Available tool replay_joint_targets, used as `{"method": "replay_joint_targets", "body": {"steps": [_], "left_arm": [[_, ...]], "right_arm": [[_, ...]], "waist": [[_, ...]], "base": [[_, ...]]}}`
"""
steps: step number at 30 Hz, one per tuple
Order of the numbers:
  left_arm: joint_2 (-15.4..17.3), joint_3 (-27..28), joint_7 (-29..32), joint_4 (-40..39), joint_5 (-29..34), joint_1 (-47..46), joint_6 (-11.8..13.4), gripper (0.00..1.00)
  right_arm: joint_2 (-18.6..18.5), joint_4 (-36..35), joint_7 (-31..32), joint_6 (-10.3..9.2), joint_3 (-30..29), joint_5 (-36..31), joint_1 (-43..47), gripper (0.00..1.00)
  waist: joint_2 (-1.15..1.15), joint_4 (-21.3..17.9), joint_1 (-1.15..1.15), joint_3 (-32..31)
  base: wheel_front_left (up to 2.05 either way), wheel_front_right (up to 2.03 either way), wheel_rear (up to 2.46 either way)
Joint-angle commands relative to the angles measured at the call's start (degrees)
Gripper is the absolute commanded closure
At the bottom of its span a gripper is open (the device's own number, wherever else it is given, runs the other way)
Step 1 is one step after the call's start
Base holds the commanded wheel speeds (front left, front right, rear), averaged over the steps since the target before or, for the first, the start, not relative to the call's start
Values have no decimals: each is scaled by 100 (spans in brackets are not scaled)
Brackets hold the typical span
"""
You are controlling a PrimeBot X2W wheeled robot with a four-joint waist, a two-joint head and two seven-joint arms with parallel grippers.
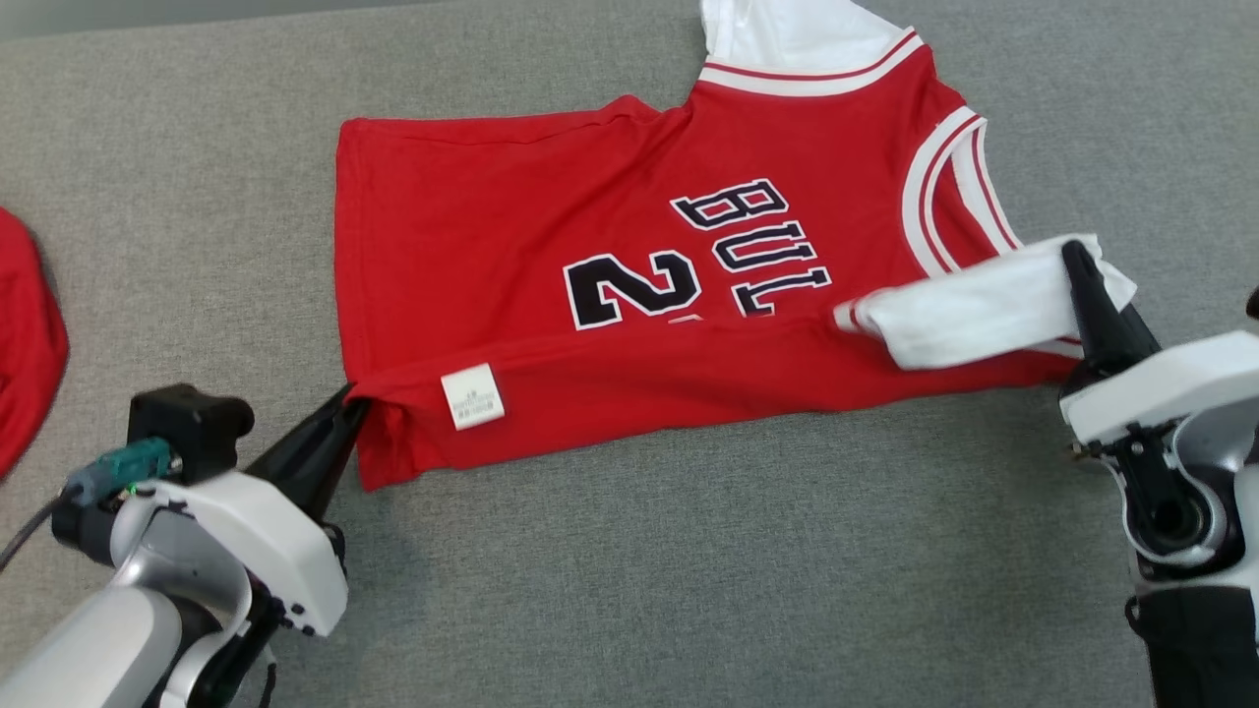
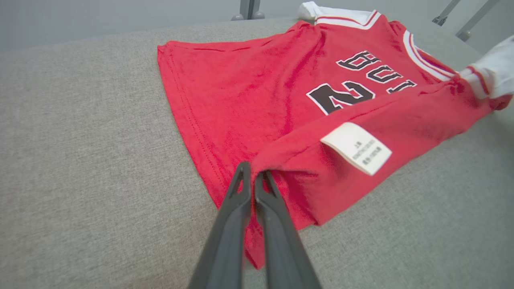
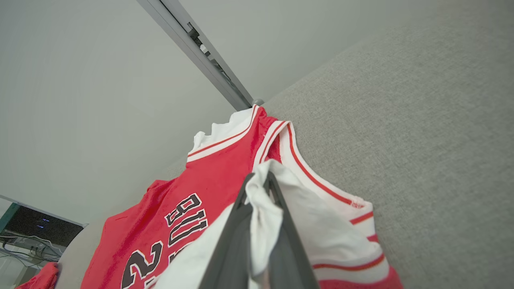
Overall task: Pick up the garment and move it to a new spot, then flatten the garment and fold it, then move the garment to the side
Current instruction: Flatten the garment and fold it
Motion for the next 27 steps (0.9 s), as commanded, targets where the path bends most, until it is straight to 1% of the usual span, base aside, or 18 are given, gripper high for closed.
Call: {"method": "replay_joint_targets", "body": {"steps": [1, 3, 6, 7, 8, 9, 10, 12, 15, 17, 19, 22, 25, 27], "left_arm": [[-13, -1, 42, 92, 19, -142, -44, 100], [-111, -48, 138, 370, -35, -392, -146, 100], [-259, -249, 276, 769, -29, -691, -396, 100], [-275, -316, 303, 900, 18, -778, -473, 94], [-317, -364, 293, 1027, 56, -846, -528, 71], [-356, -420, 263, 1142, 97, -903, -591, 2], [-400, -417, 224, 1259, 111, -937, -578, 0], [-395, -356, 108, 1426, 158, -970, -508, 0], [-299, -155, -100, 1471, 59, -735, -368, 0], [-183, 22, -244, 1347, -54, -467, -268, 0], [-89, 159, -350, 1118, -199, -143, -174, 0], [-48, 294, -398, 685, -450, 347, -23, 0], [-68, 372, -419, 470, -600, 550, 68, 0], [-117, 380, -415, 444, -632, 550, 112, 0]], "right_arm": [[-24, 95, 72, 13, -9, -111, -131, 100], [31, 418, 236, 13, -19, -304, -474, 100], [46, 889, 396, 12, 80, -623, -858, 100], [41, 1008, 408, 13, 147, -738, -952, 69], [3, 1129, 410, 12, 215, -876, -1013, 0], [-23, 1235, 352, 12, 243, -974, -1063, 0], [-51, 1277, 251, 12, 277, -1077, -1116, 0], [-160, 1270, -1, 12, 321, -1301, -1113, 0], [-492, 1043, -309, 12, 491, -1770, -843, 0], [-743, 792, -408, 12, 528, -2110, -577, 0], [-885, 509, -298, 12, 535, -2305, -252, 0], [-1065, 113, 49, 12, 583, -2456, 202, 0], [-1112, -139, 331, 12, 513, -2474, 405, 0], [-1050, -186, 459, 8, 415, -2532, 388, 0]], "waist": [[0, 33, 0, 40], [0, 50, 0, 72], [0, 52, 0, 83], [0, 46, 0, 84], [0, 42, 0, 86], [0, 38, 0, 88], [0, 36, 0, 86], [0, 31, 0, 80], [0, -5, 0, 64], [0, -46, 0, 57], [0, -91, 0, 63], [0, -121, 0, 162], [0, -102, 0, 327], [0, -78, 0, 429]], "base": [[0, 0, 0], [0, 0, 0], [0, 0, 0], [0, 0, 0], [0, 0, 0], [0, 0, 0], [0, 0, 0], [0, 0, 0], [0, 0, 0], [0, 0, 0], [0, 0, 0], [0, 0, 0], [0, 0, 0], [0, 0, 0]]}}
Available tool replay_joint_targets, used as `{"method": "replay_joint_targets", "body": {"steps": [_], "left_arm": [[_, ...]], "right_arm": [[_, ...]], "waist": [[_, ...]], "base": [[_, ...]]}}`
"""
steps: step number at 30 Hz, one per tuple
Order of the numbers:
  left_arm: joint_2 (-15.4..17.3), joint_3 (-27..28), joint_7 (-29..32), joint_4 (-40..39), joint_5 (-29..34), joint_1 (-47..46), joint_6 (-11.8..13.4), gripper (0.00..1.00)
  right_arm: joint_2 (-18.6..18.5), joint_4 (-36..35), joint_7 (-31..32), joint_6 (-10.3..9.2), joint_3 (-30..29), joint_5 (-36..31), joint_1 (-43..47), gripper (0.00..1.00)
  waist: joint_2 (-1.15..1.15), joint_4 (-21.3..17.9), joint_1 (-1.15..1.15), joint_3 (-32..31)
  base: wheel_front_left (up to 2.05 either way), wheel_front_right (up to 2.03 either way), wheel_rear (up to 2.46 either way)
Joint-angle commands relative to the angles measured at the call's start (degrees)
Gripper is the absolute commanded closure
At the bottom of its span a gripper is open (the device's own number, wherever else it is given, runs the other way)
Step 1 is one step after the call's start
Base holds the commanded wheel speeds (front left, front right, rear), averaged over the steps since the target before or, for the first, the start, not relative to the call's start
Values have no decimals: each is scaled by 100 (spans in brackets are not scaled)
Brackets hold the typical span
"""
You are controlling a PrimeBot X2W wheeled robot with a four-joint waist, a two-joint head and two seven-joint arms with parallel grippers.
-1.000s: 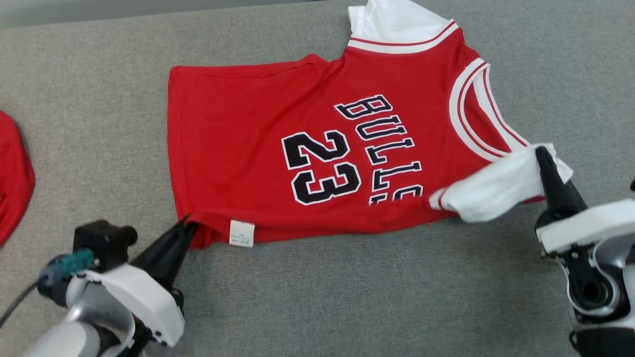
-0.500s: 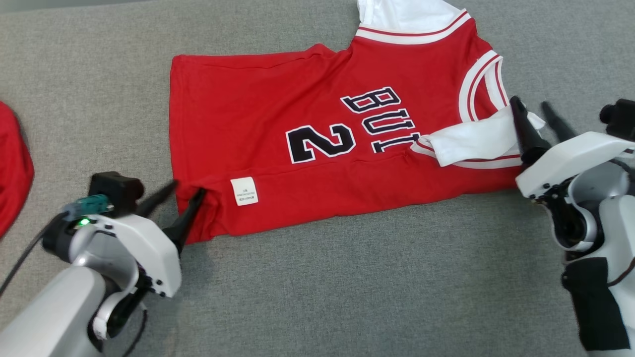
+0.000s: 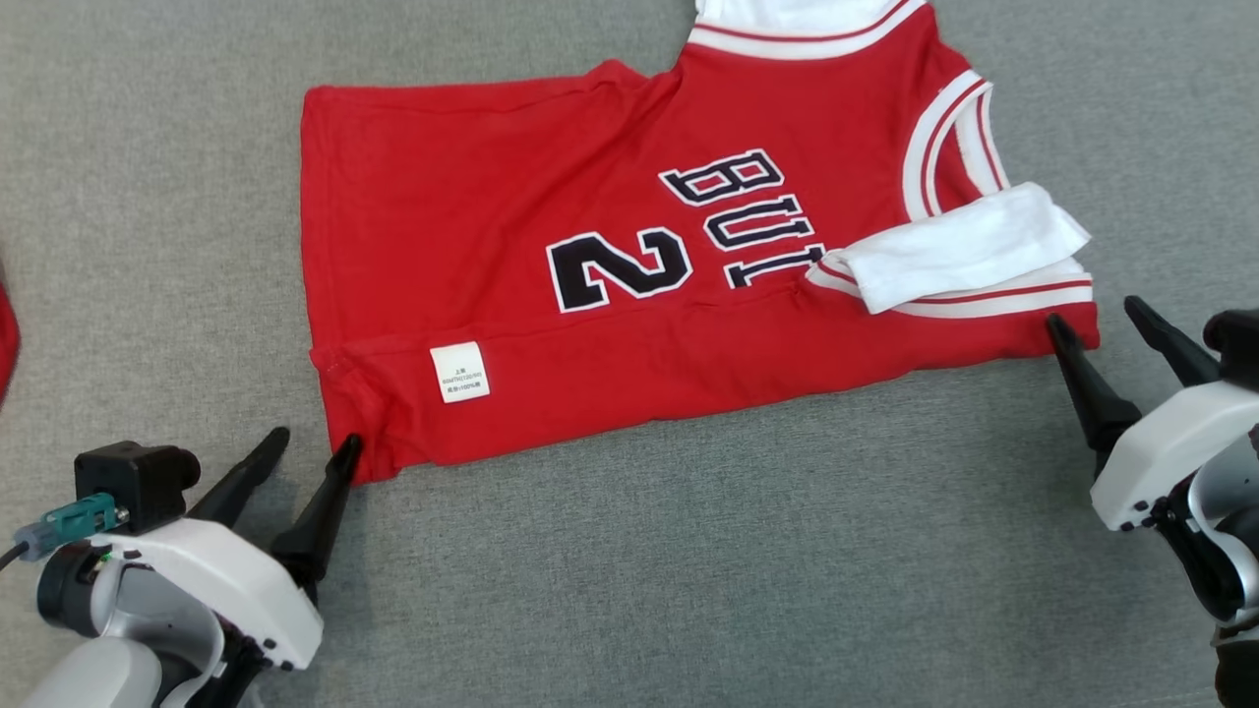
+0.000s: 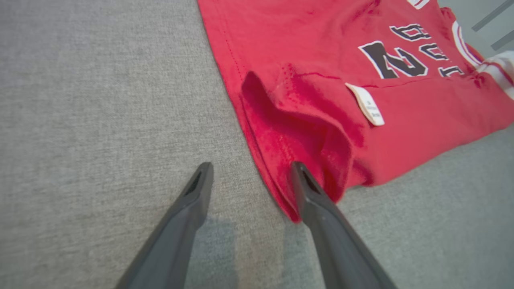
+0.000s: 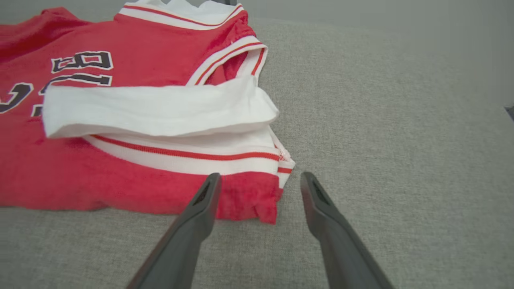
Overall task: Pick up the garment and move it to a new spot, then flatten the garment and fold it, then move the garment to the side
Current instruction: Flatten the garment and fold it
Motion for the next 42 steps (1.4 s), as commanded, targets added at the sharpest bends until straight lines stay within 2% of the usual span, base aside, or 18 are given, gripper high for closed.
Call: {"method": "replay_joint_targets", "body": {"steps": [1, 8, 9, 10, 11, 12, 14, 15, 16, 19, 22, 24, 26, 37, 38, 39, 40, 42], "left_arm": [[-59, -11, 34, -17, -71, -41, -2, 0], [-280, -407, 399, 265, -113, -256, -243, 0], [-330, -463, 437, 291, -144, -258, -287, 13], [-348, -519, 461, 321, -139, -273, -335, 64], [-365, -541, 457, 351, -129, -277, -361, 86], [-390, -544, 439, 362, -150, -266, -365, 100], [-410, -511, 396, 339, -198, -242, -378, 100], [-411, -430, 320, 295, -240, -215, -362, 86], [-356, -351, 275, 251, -251, -205, -354, 60], [-148, -210, 285, 102, -321, -153, -352, 70], [-36, -114, 310, -17, -386, -140, -354, 91], [8, -75, 289, -97, -381, -126, -322, 87], [25, -69, 321, -183, -441, -93, -355, 100], [-39, -184, 472, -227, -548, -155, -442, 100], [-57, -209, 498, -206, -548, -197, -464, 100], [-90, -227, 498, -185, -570, -236, -501, 100], [-108, -247, 517, -169, -592, -270, -530, 100], [-126, -259, 522, -117, -627, -302, -601, 100]], "right_arm": [[19, 17, 92, 0, -51, -72, -68, 0], [168, 387, 687, 0, 45, -240, -272, 0], [187, 435, 740, 0, 96, -188, -277, 0], [214, 478, 802, 0, 128, -98, -273, 0], [218, 510, 832, 0, 141, -40, -267, 0], [198, 528, 849, 0, 157, -3, -263, 0], [177, 545, 847, 0, 162, 13, -256, 0], [154, 556, 840, 0, 149, 44, -245, 0], [127, 556, 835, 0, 134, 50, -238, 0], [60, 561, 840, 0, 125, 95, -201, 0], [41, 585, 835, 0, 124, 149, -198, 0], [32, 616, 825, 0, 135, 165, -209, 0], [51, 635, 792, 0, 146, 188, -223, 0], [108, 730, 821, 0, 247, 234, -309, 0], [109, 744, 834, 0, 269, 250, -321, 8], [106, 758, 843, 0, 294, 260, -334, 55], [114, 768, 835, 0, 312, 283, -350, 95], [102, 787, 840, 0, 352, 359, -373, 100]], "waist": [[0, 45, 0, 115], [0, 168, 0, 288], [0, 180, 0, 289], [0, 187, 0, 286], [0, 188, 0, 277], [0, 184, 0, 260], [0, 177, 0, 237], [0, 170, 0, 214], [0, 164, 0, 195], [0, 154, 0, 130], [0, 143, 0, 95], [0, 132, 0, 75], [0, 132, 0, 64], [0, 124, 0, 129], [0, 120, 0, 136], [0, 117, 0, 143], [0, 113, 0, 148], [0, 105, 0, 142]], "base": [[0, 0, 0], [0, 0, 0], [0, 0, 0], [0, 0, 0], [0, 0, 0], [0, 0, 0], [0, 0, 0], [0, 0, 0], [0, 0, 0], [0, 0, 0], [0, 0, 0], [0, 0, 0], [0, 0, 0], [0, 0, 0], [0, 0, 0], [0, 0, 0], [0, 0, 0], [0, 0, 0]]}}
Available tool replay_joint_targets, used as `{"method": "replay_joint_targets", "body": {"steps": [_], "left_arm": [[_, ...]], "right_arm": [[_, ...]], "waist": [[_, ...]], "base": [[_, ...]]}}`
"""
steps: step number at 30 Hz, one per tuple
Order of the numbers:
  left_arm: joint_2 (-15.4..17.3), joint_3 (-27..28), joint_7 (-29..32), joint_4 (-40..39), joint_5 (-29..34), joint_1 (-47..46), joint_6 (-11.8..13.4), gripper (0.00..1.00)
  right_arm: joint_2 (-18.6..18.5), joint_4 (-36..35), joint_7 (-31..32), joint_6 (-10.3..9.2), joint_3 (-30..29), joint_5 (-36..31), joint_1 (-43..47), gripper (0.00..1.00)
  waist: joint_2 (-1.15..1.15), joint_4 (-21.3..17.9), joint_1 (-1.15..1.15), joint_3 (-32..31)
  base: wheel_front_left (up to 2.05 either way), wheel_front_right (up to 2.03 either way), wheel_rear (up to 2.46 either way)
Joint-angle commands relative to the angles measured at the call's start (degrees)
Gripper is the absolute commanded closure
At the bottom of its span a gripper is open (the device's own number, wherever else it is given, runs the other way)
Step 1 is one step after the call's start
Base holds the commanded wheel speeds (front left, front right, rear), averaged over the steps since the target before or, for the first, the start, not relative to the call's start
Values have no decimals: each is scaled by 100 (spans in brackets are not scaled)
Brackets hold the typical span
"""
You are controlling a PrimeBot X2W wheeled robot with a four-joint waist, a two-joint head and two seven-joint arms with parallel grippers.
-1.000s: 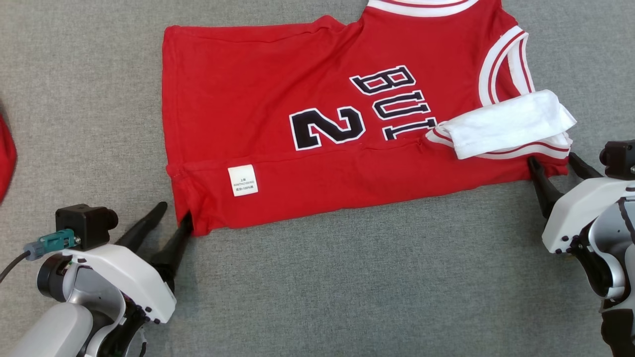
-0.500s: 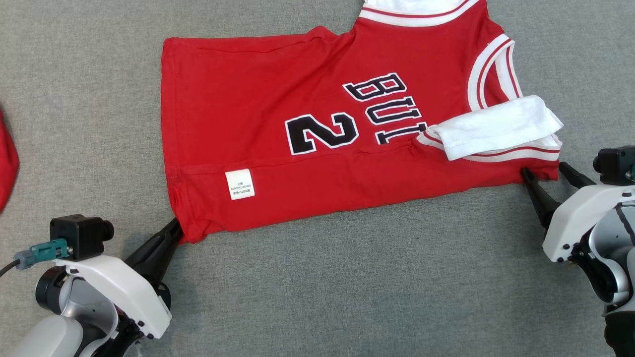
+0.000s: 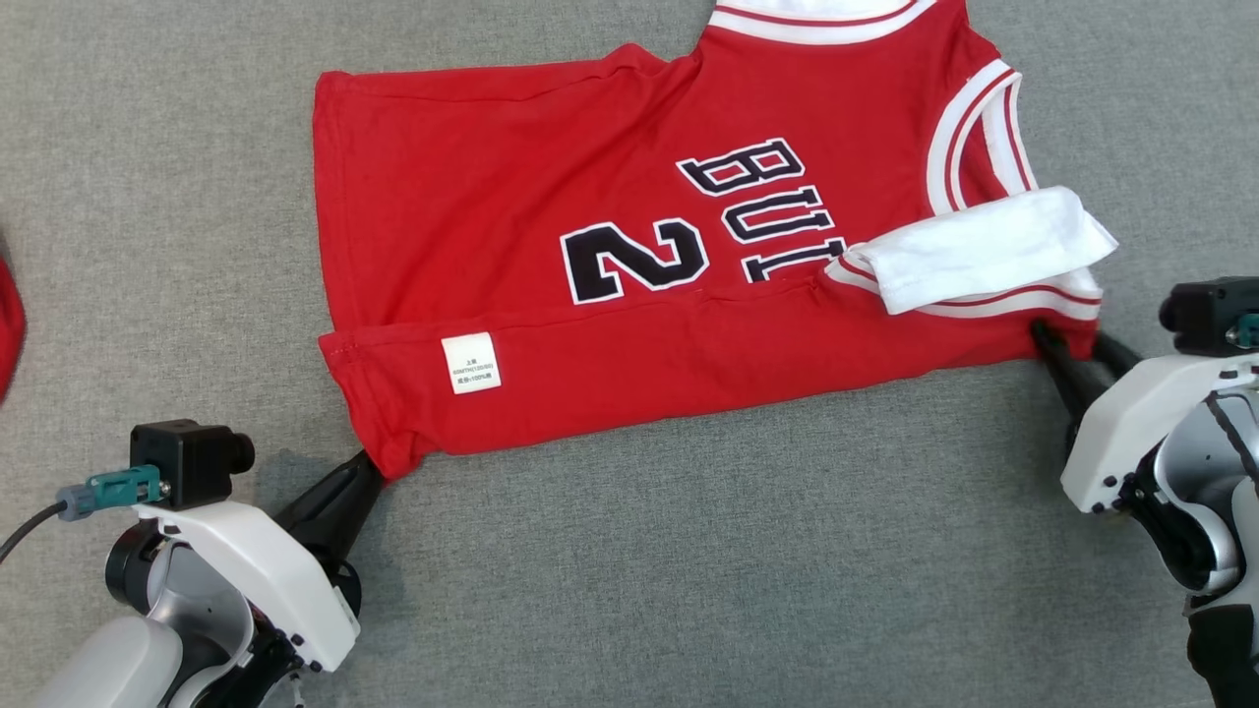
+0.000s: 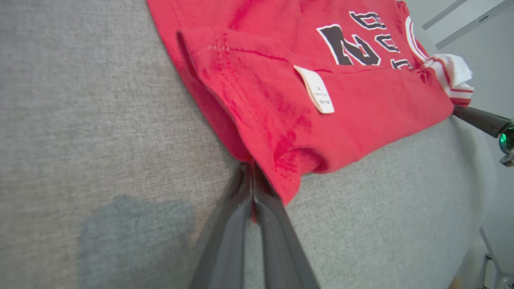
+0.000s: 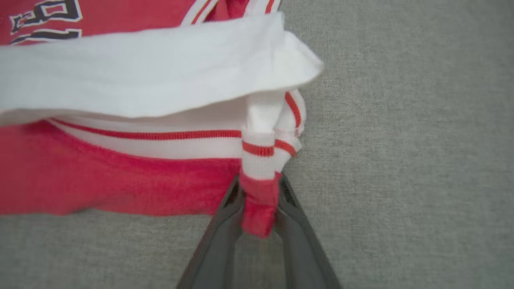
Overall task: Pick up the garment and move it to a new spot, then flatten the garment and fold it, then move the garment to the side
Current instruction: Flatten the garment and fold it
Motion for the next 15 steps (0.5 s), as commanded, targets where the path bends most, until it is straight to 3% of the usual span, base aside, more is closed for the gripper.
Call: {"method": "replay_joint_targets", "body": {"steps": [1, 8, 15], "left_arm": [[-21, -4, 19, 65, -81, -57, -71, 100], [341, 196, 277, -62, -684, 231, -524, 100], [756, 329, 400, -493, -982, 774, -546, 100]], "right_arm": [[-20, 119, 106, 1, 85, 68, 66, 100], [-523, -391, 342, 0, 9, 669, 273, 100], [-1031, -1238, 909, 0, -75, 1144, 906, 100]], "waist": [[0, -6, 0, -14], [0, -21, 0, -254], [0, -33, 0, -418]], "base": [[0, 0, 0], [0, 0, 0], [0, 0, 0]]}}
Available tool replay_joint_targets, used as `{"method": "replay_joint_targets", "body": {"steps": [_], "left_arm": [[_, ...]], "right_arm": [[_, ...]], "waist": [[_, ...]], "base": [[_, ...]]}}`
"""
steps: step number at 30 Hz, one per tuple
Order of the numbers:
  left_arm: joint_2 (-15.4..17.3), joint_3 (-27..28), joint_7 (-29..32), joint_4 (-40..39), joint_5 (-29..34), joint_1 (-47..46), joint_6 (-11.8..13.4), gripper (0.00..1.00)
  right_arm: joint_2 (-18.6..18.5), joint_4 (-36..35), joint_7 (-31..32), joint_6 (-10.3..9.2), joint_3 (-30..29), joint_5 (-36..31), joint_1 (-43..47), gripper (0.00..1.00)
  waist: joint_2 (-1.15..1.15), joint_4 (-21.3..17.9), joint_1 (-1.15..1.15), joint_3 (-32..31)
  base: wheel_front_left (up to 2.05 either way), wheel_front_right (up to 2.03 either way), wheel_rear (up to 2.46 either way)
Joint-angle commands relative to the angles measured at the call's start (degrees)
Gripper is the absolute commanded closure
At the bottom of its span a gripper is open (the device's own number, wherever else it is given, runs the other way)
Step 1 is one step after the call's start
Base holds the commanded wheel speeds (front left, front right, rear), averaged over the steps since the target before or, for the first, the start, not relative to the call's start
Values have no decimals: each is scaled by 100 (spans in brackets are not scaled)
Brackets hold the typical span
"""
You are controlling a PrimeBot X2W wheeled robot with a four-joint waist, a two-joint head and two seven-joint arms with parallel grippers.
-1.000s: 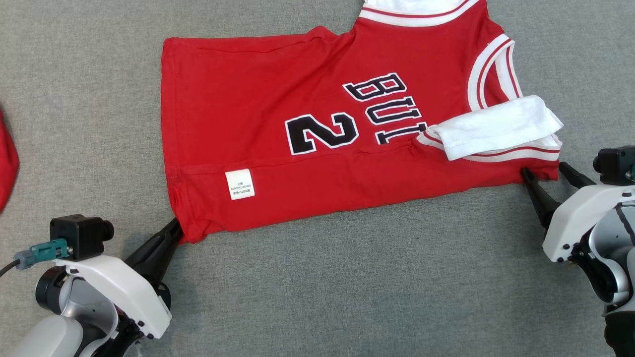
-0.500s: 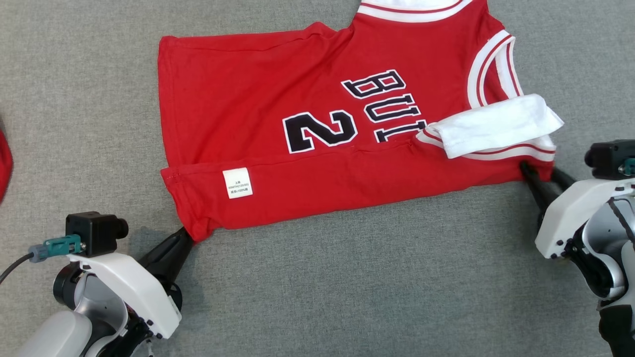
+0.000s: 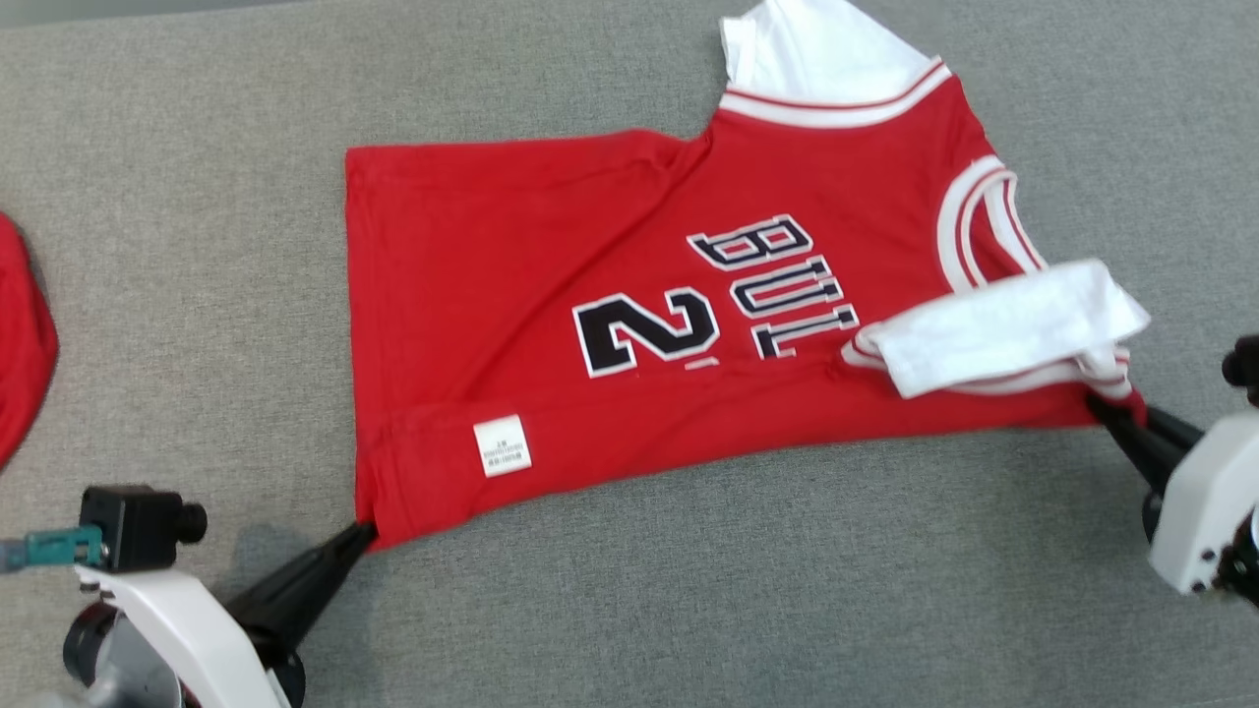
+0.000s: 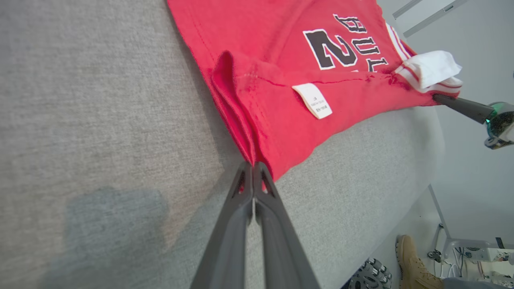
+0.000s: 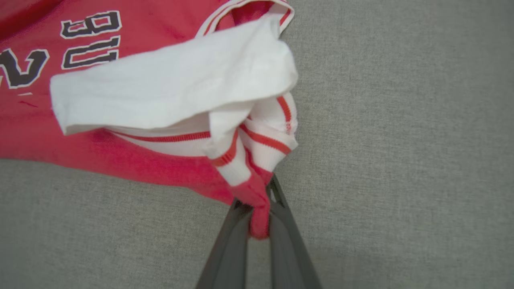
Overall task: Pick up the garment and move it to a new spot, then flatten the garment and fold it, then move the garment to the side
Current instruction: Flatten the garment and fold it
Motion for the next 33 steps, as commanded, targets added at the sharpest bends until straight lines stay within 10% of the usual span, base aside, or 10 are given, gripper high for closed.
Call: {"method": "replay_joint_targets", "body": {"steps": [1, 16, 17, 18, 23, 33], "left_arm": [[39, 20, -9, -64, -42, 93, 13, 100], [230, 280, -423, -1003, -78, 899, 365, 100], [186, 254, -406, -939, -82, 845, 388, 79], [160, 229, -399, -876, -16, 772, 387, 6], [48, 340, -625, -484, 223, 583, 661, 0], [822, 1157, -854, -809, 770, -115, 1007, 0]], "right_arm": [[-96, -89, 90, -1, -41, 67, 149, 100], [-269, -1307, 726, -1, -933, 439, 1378, 100], [-210, -1241, 660, -1, -926, 359, 1305, 61], [-154, -1170, 629, -1, -882, 286, 1260, 0], [-96, -1020, 533, 0, -785, 45, 1194, 0], [-599, -1951, 746, 0, -1124, 98, -52, 0]], "waist": [[0, 1, 0, -13], [0, 30, 0, 109], [0, 25, 0, 115], [0, 19, 0, 122], [0, -2, 0, 180], [0, -66, 0, 854]], "base": [[0, 0, 0], [0, 0, 0], [0, 0, 0], [0, 0, 0], [0, 0, 0], [0, 0, 0]]}}
